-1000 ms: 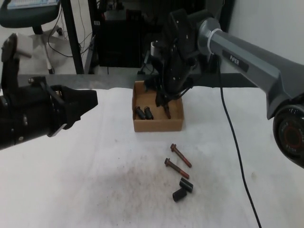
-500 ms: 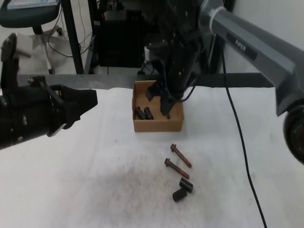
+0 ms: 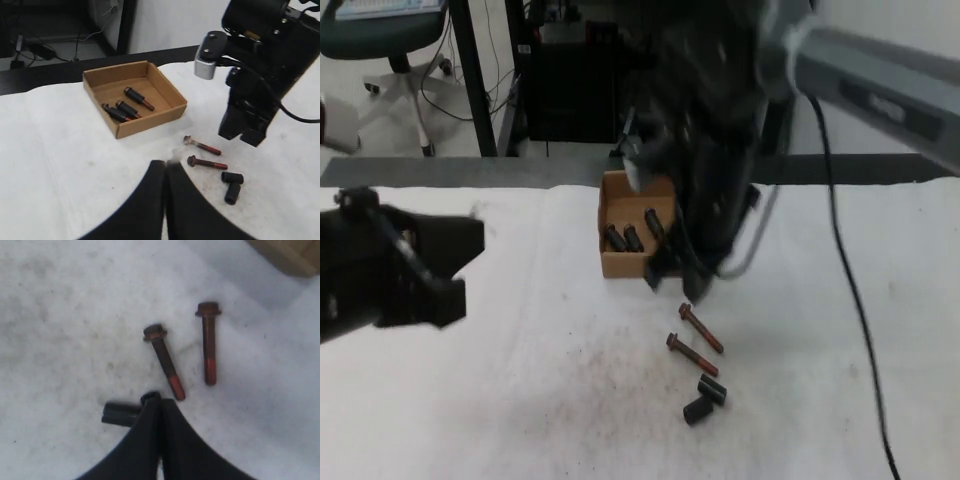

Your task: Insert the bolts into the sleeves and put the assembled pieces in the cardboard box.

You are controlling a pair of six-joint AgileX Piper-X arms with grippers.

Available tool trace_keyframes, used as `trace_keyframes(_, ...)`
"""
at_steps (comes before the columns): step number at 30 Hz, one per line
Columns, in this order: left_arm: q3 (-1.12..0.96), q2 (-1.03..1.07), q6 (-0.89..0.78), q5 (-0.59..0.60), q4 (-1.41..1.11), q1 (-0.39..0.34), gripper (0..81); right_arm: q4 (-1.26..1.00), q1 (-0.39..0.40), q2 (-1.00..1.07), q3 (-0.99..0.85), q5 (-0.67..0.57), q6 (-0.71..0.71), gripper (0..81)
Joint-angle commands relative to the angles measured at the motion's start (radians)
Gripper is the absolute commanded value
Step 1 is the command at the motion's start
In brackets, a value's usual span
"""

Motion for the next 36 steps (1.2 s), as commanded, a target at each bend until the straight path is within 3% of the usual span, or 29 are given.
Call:
trace_keyframes(1,-0.001,-0.014,0.036,-0.026,0.006,-0.002,0.3,-0.212,-0.002,-0.102,0.174,0.002,0.058,0.6)
trace_keyframes(7,0.013,-0.013,0.044,-0.029,0.006,-0.002,0.3,-0.591,0.013,-0.187,0.406,0.002,0.052,0.6)
trace_keyframes(14,0.027,-0.013,0.044,-0.029,0.006,-0.002,0.3,-0.678,0.013,-0.106,0.454,-0.006,-0.077,0.3)
trace_keyframes(18,0.027,-0.013,0.044,-0.029,0.006,-0.002,0.3,-0.678,0.005,-0.073,0.454,-0.030,-0.128,11.6)
trace_keyframes(22,0.026,-0.013,0.063,-0.029,0.006,-0.002,0.3,-0.686,-0.011,-0.071,0.454,-0.040,-0.146,32.7)
trace_keyframes(24,0.026,-0.013,0.063,-0.029,0.006,-0.002,0.3,-0.694,-0.020,-0.071,0.454,-0.040,-0.151,37.7)
trace_keyframes(36,0.026,-0.013,0.085,-0.029,0.006,-0.002,0.3,-0.696,-0.038,-0.071,0.454,-0.059,-0.286,36.1)
